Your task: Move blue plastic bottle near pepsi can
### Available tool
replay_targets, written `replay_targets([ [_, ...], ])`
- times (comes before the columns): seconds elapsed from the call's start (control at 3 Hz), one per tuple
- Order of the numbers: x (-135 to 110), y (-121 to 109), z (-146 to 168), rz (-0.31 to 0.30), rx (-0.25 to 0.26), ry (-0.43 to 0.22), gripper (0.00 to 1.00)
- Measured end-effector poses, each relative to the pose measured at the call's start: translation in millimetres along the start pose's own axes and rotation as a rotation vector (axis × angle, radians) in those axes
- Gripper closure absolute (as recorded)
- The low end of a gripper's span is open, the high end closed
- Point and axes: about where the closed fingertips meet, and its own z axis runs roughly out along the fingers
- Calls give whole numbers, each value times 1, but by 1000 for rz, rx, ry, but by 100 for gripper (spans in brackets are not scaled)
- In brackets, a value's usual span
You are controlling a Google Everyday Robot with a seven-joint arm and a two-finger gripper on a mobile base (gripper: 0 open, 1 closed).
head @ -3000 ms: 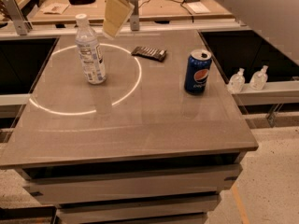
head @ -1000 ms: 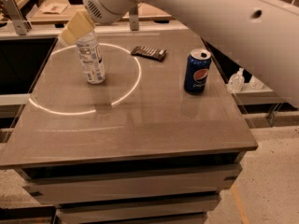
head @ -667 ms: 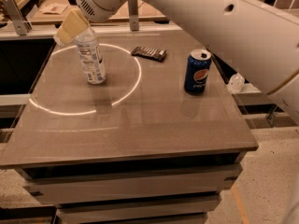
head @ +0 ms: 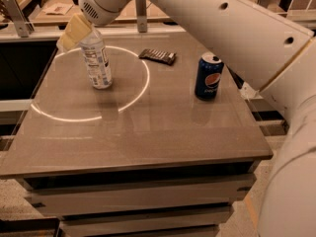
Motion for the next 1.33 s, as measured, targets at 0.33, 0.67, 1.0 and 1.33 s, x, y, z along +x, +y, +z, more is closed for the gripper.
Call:
replay_targets([
  [0.33,10,3,8,6,-19,29,0],
  [0.67,16,2,12,10,-32,42,18],
  [1.0,9,-6,8,-6,-38,8,42],
  [1.33,-3,-13,4,-54,-43,-16,64],
])
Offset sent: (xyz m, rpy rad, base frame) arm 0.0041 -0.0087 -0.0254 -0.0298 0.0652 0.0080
